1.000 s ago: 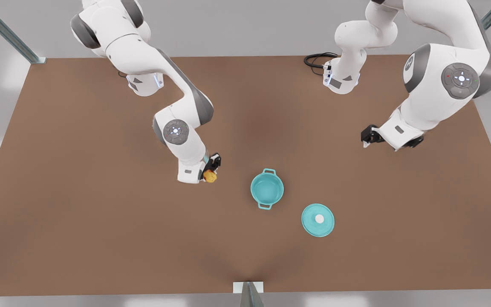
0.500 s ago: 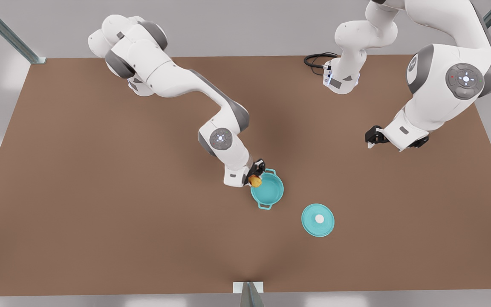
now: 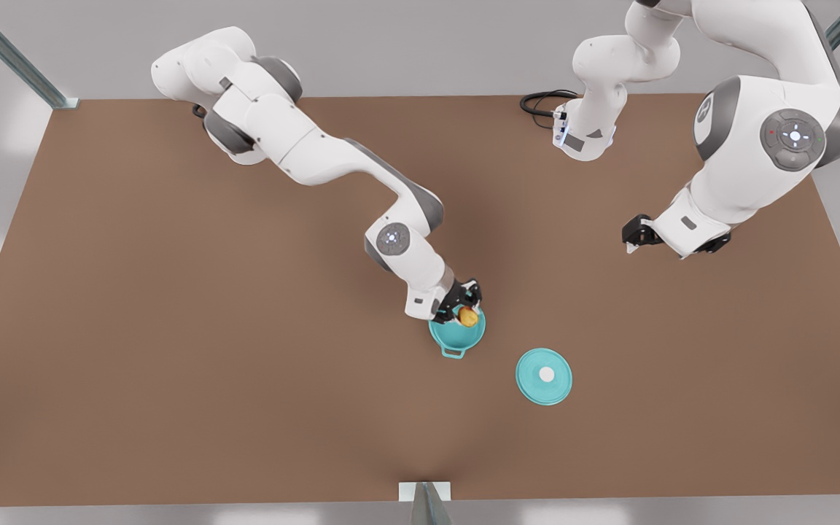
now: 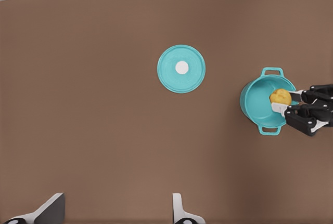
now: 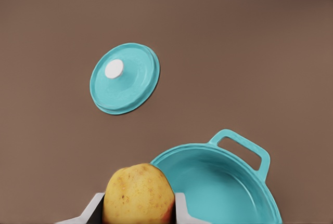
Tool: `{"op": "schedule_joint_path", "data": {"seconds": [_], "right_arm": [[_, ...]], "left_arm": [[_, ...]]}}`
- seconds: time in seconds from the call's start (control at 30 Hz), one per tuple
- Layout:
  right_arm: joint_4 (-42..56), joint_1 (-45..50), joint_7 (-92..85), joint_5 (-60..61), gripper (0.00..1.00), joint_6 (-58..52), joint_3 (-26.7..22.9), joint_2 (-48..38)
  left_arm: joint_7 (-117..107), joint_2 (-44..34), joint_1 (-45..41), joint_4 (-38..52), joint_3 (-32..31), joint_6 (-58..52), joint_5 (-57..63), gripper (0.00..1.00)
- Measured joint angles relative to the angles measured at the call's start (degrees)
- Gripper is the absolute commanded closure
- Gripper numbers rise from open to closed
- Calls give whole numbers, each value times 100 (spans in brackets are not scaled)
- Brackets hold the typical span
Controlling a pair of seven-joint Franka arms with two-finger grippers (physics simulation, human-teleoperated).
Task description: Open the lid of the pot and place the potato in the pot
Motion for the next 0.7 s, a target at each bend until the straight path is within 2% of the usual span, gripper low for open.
{"op": "schedule_joint_path", "data": {"seconds": [0.07,0.1,0.17,0.3,0.37,0.47,0.5,0.53,0.6,0.7], "right_arm": [[-61,5,47,-9,49,199,-20,84],[-70,6,72,-14,41,275,-24,109],[-78,9,131,-32,2,410,-37,135],[-155,-7,235,-53,0,592,-132,33],[-1257,-84,282,-54,0,445,-630,-1072],[-3252,-1242,221,-49,0,-616,-912,-3408],[-3605,-1752,166,-45,7,-1042,-946,-3891],[-3769,-2317,99,-45,0,-1524,-996,-4225],[-3733,-3359,-45,-92,0,-2593,-1049,-4505],[-3410,-4050,-235,-201,0,-3888,-1091,-4560]], "left_arm": [[1,1,6,-2,34,0,-11,0],[2,2,29,-1,40,0,-15,0],[4,7,54,-2,42,0,-6,0],[6,3,36,0,14,0,20,0],[7,2,26,0,-16,0,23,0],[7,5,1,0,-34,0,21,0],[7,8,-8,0,-38,0,21,0],[7,9,-13,0,-40,0,23,0],[8,14,-15,0,-41,0,22,0],[8,19,-18,0,-42,3,15,0]]}}
